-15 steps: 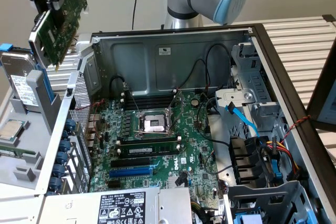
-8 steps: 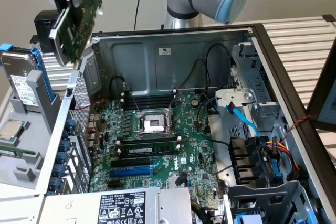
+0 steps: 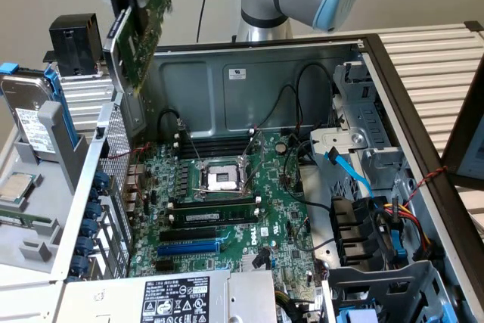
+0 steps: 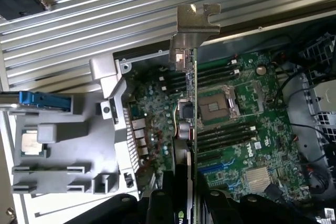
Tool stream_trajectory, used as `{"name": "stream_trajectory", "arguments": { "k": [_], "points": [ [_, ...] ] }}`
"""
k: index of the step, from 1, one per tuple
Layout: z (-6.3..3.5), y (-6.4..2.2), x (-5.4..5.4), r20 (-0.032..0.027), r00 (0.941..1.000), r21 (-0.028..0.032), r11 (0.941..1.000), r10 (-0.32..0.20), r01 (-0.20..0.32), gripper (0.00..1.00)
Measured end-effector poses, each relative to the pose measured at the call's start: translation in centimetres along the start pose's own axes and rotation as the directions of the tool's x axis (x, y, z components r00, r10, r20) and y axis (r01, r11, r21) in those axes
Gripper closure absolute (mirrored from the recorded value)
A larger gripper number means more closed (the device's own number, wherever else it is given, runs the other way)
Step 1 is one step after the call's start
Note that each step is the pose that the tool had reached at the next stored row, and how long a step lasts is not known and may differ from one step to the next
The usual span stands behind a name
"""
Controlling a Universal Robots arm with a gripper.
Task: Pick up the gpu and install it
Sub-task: 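Pick up the gpu and move the gpu toward the slot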
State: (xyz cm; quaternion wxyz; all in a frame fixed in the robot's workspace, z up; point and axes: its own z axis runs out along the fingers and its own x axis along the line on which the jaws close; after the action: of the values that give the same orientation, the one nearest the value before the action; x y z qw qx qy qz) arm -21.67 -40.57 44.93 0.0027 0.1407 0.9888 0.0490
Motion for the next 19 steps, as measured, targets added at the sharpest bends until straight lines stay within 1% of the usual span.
{"name": "stream_trajectory", "arguments": {
  "k": [5, 10, 13, 19],
  "points": [
    [0.01, 0.60, -2.2, -0.0084, 1.0000, 0.0026, 1.0000, 0.001, -0.001, 0.73],
    [0.05, 1.13, -4.0, -0.0196, 0.9998, 0.0058, 1.0000, 0.001, -0.001, 0.73],
    [0.05, 1.36, -4.9, -0.0259, 0.9997, 0.0075, 1.0000, -0.004, 0.004, 0.73],
    [0.06, 1.66, -6.3, -0.0376, 0.9991, 0.0104, 0.9997, -0.021, 0.022, 0.73]
  ]
}}
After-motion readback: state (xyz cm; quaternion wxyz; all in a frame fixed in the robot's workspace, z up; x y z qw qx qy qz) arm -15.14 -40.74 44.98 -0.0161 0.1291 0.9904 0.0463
